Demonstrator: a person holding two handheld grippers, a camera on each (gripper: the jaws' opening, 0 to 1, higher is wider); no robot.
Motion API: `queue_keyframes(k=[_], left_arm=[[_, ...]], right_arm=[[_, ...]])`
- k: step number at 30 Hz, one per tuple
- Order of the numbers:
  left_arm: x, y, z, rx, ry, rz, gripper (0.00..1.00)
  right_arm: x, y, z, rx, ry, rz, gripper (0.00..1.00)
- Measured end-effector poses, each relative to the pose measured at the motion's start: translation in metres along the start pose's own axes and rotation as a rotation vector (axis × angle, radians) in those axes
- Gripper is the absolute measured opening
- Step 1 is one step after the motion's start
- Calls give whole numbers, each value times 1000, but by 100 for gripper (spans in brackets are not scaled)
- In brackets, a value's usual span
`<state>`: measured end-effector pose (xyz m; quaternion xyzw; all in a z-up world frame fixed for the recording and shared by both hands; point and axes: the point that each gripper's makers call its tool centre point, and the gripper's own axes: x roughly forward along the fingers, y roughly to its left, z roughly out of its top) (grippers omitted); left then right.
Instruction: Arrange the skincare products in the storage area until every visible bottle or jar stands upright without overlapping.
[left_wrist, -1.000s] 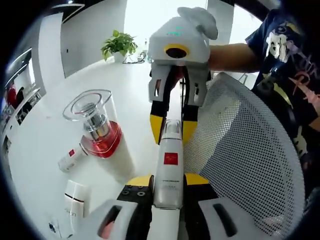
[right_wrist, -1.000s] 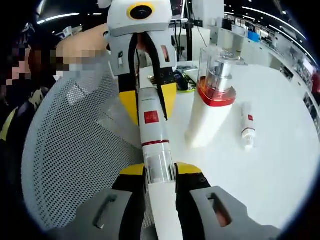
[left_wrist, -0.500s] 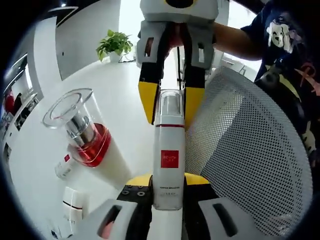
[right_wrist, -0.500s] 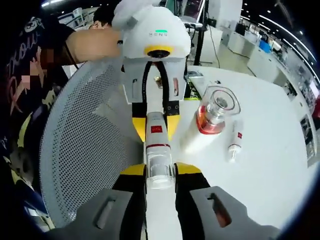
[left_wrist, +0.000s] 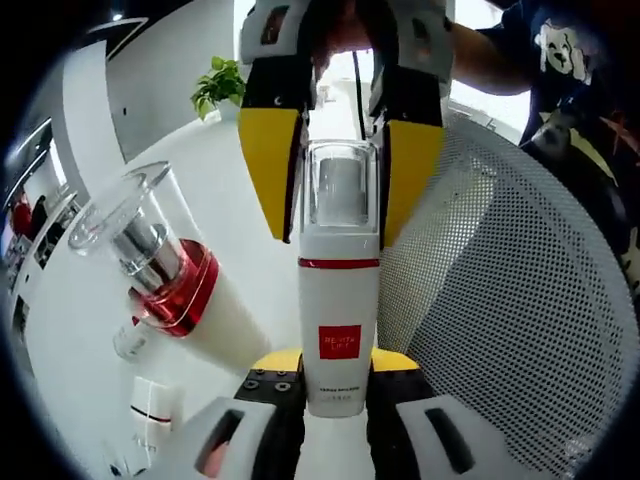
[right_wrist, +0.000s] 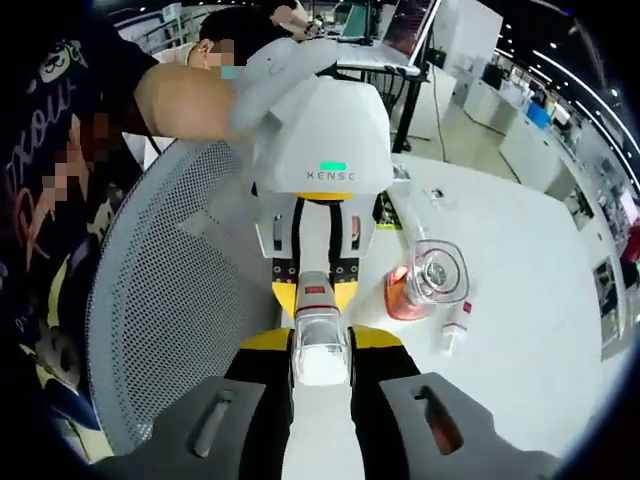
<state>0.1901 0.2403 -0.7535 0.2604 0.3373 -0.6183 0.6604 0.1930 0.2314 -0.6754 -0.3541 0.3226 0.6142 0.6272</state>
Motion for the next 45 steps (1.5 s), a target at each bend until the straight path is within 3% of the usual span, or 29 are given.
queue_keyframes(k=[15,19,23,25,28,32,36,38,45], left_arm=[[8,-7,0,39,10,-30,20],[7,-7,3,54,-27,-41,20],[0,-4,14,31,-103,-42,20],[-5,-3,25,25,-164,-41,20],[-9,-1,25,19,-174,-35,20],[-8,2,23,20,-165,-16,20],[-14,6,24,13,-172,11,20],[-19,10,26,8,-183,33,20],[-38,16,33,4,-220,108,20]], right_arm=[[5,8,26,-27,-77,9,19],[5,6,40,-10,-172,-14,20],[-4,-4,48,-5,-296,-114,22],[-4,-7,47,38,-329,-153,27],[-4,-8,49,80,-389,-186,35],[-15,-17,52,206,-507,-260,36],[-21,-23,50,336,-580,-301,35],[-27,-30,49,402,-626,-365,37],[-31,-26,53,507,-699,-381,35]])
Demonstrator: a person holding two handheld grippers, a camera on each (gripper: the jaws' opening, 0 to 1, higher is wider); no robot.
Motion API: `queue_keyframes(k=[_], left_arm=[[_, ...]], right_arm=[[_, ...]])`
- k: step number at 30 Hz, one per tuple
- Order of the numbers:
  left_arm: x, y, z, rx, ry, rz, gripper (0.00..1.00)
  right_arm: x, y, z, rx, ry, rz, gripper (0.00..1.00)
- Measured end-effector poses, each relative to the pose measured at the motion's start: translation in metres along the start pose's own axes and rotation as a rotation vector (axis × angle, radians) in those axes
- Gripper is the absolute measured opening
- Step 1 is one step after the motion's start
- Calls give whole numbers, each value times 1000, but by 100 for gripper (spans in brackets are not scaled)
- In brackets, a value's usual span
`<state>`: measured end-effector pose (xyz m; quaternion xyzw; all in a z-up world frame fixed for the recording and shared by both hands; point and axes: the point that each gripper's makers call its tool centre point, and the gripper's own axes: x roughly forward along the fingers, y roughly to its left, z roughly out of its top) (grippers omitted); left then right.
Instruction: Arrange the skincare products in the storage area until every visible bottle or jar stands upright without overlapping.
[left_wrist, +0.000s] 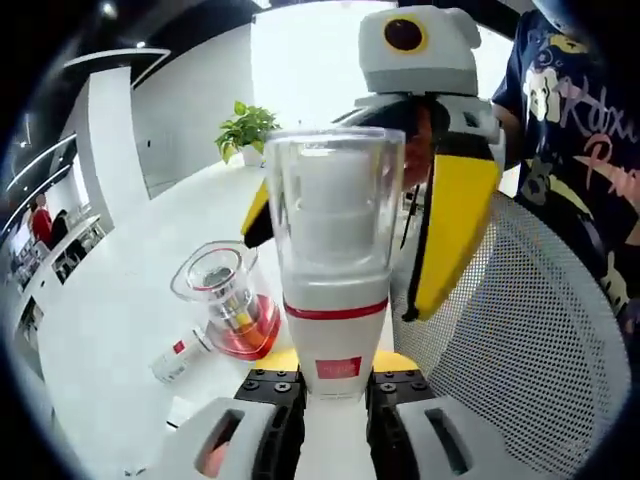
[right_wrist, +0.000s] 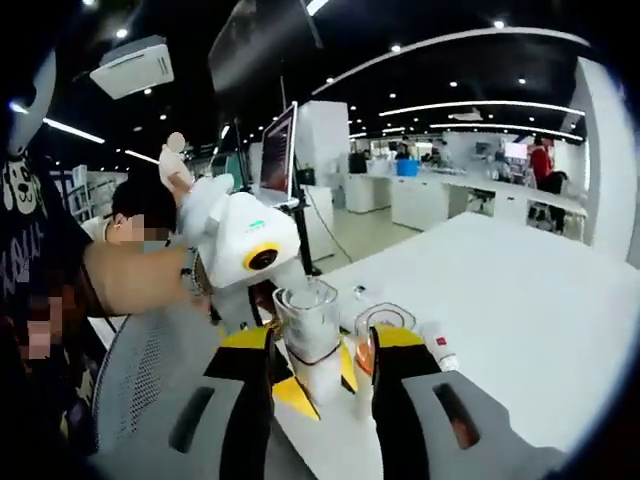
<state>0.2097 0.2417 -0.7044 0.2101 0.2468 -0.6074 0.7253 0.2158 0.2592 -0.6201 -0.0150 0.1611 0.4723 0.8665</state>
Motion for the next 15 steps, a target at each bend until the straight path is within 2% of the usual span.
queue_keyframes(k=[6,8,10,11,13,14,15], left_arm=[[-3,6,1,-29,10,55,21],[-3,7,1,-45,21,78,21],[-2,7,0,-58,48,103,21],[-2,8,-4,-59,88,123,21],[0,9,-3,-53,101,143,21],[0,10,-4,-60,126,164,21],[0,10,-3,-63,119,168,21]], right_arm=[[3,-3,-6,60,-6,-64,27],[4,-1,-4,72,-17,-57,26],[6,1,-3,98,-25,-63,26],[8,2,-3,108,-22,-70,26],[8,-1,1,137,-52,-106,26],[7,-3,3,149,-58,-119,26],[6,-6,4,184,-65,-142,24]])
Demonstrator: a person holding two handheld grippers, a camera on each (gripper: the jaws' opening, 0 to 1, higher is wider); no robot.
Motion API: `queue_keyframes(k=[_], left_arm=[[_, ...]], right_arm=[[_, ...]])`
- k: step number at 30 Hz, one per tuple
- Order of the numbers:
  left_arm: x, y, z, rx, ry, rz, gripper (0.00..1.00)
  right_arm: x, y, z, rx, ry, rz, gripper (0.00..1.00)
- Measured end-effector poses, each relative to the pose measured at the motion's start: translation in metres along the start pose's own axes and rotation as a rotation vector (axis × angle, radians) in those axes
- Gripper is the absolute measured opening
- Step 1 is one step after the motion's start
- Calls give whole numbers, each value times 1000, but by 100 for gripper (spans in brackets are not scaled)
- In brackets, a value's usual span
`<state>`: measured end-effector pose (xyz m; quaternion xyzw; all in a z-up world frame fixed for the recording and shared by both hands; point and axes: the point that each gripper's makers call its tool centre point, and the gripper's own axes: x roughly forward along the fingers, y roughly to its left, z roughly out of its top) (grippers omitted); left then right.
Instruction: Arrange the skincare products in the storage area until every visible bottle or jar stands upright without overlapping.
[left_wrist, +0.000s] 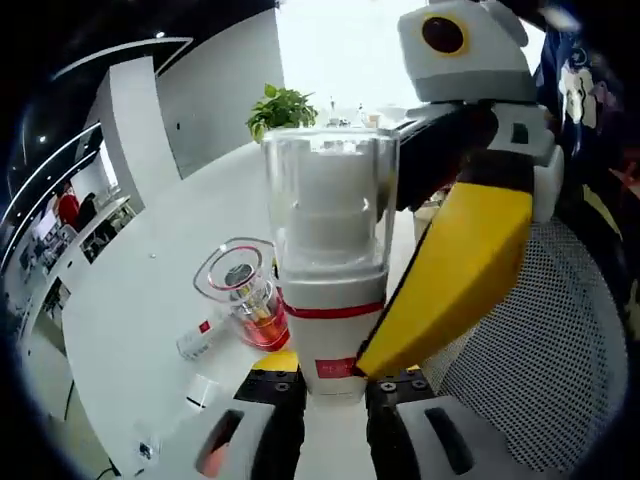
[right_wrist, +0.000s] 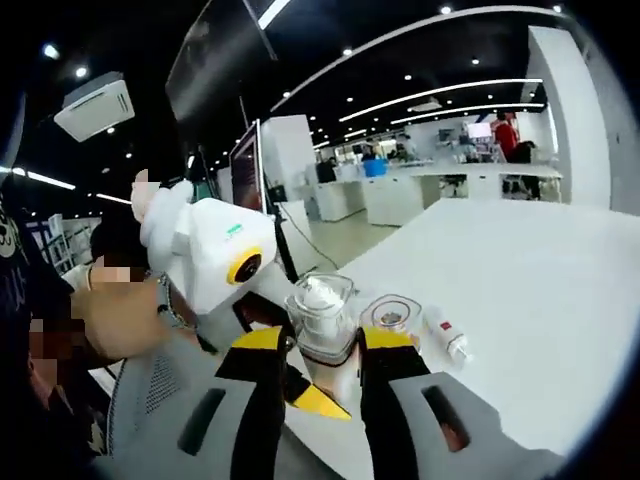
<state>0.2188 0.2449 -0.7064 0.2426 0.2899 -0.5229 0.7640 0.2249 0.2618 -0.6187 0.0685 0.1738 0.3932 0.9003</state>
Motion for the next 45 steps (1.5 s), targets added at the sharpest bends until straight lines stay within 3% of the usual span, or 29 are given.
queue_keyframes(k=[3,6,8,15,21,24,27,30,36,38,42,45], left_arm=[[-4,-1,-4,-13,14,7,21],[-4,-3,-10,-11,22,0,21],[-4,-6,-15,-18,26,-20,22],[-9,-12,-13,-8,-29,-106,24],[-13,-16,-1,-48,-110,-163,31],[-8,-22,-6,-19,-81,-180,33],[-3,-26,-10,35,-60,-187,32],[-2,-29,-12,46,-52,-207,27],[3,-35,-14,62,-43,-238,26],[7,-34,-13,88,-36,-221,25],[13,-27,-19,97,5,-176,23],[14,-23,-19,72,1,-157,23]], right_arm=[[0,2,-1,7,13,11,22],[1,6,-8,-81,65,44,20],[1,6,-13,-50,90,72,20],[0,10,-13,-116,117,200,20],[-2,20,-26,-259,172,349,20],[-4,27,-33,-357,189,435,20],[-4,29,-43,-450,215,469,20],[-5,28,-53,-529,253,486,20],[-5,26,-63,-538,284,517,20],[-4,25,-62,-509,274,524,21],[-1,15,-69,-473,296,463,21],[0,8,-67,-444,294,421,20]])
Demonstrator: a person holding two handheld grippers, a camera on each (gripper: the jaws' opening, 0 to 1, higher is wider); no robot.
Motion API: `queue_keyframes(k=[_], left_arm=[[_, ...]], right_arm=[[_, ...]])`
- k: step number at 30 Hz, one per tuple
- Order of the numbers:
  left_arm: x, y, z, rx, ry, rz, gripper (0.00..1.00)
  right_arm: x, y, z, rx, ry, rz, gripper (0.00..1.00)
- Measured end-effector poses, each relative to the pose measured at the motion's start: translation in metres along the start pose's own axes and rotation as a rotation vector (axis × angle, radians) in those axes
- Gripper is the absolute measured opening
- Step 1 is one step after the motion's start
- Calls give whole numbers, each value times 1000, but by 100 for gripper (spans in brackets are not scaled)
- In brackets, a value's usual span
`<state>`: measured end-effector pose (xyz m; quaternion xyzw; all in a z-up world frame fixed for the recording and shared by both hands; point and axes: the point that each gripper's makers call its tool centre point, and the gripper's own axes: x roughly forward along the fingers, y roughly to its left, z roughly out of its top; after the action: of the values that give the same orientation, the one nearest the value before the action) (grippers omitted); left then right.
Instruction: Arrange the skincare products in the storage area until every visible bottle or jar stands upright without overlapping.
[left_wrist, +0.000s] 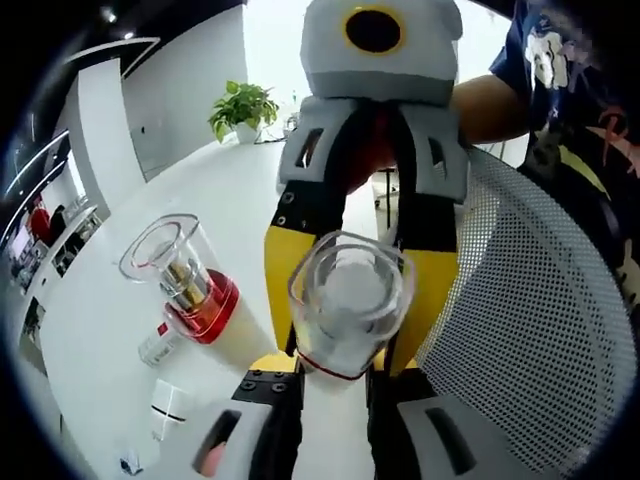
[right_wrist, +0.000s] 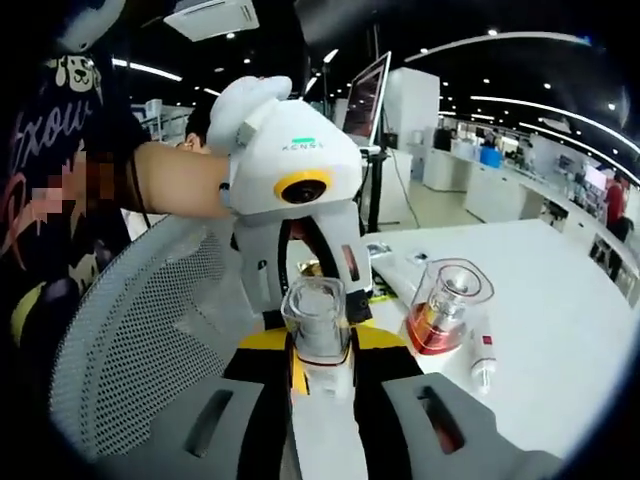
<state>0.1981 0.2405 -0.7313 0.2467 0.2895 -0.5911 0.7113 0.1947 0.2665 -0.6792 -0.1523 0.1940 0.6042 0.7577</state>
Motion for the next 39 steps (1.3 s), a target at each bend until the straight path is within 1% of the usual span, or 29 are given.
queue_keyframes(k=[2,3,5,9,11,12,14,15,18,23,27,30,31,35,39], left_arm=[[0,5,0,-27,-8,15,23],[2,8,-3,-50,2,26,23],[5,12,-10,-52,32,47,23],[9,15,-11,-69,34,61,23],[13,17,-16,-70,62,77,23],[15,17,-22,-60,90,81,23],[20,17,-27,-61,115,88,23],[21,18,-28,-60,121,91,23],[24,16,-32,-74,139,80,24],[25,16,-33,-82,138,79,24],[25,16,-35,-118,140,61,26],[23,14,-40,-133,162,47,28],[22,14,-42,-137,175,46,28],[17,16,-42,-142,169,46,26],[10,19,-42,-175,160,51,26]], right_arm=[[-1,-4,0,4,0,-24,20],[-2,-7,0,10,-1,-43,19],[-4,-11,0,14,-3,-65,19],[-1,-13,-5,15,13,-82,17],[1,-15,-11,-4,42,-93,17],[3,-15,-15,-27,62,-89,17],[7,-15,-21,-24,83,-88,17],[7,-16,-23,-36,95,-87,17],[10,-14,-27,-40,115,-77,17],[11,-14,-28,-65,130,-79,17],[12,-16,-28,-45,131,-78,17],[12,-17,-27,-22,133,-84,17],[13,-18,-27,-1,133,-86,17],[12,-21,-28,-1,136,-103,17],[13,-22,-27,7,136,-110,17]])
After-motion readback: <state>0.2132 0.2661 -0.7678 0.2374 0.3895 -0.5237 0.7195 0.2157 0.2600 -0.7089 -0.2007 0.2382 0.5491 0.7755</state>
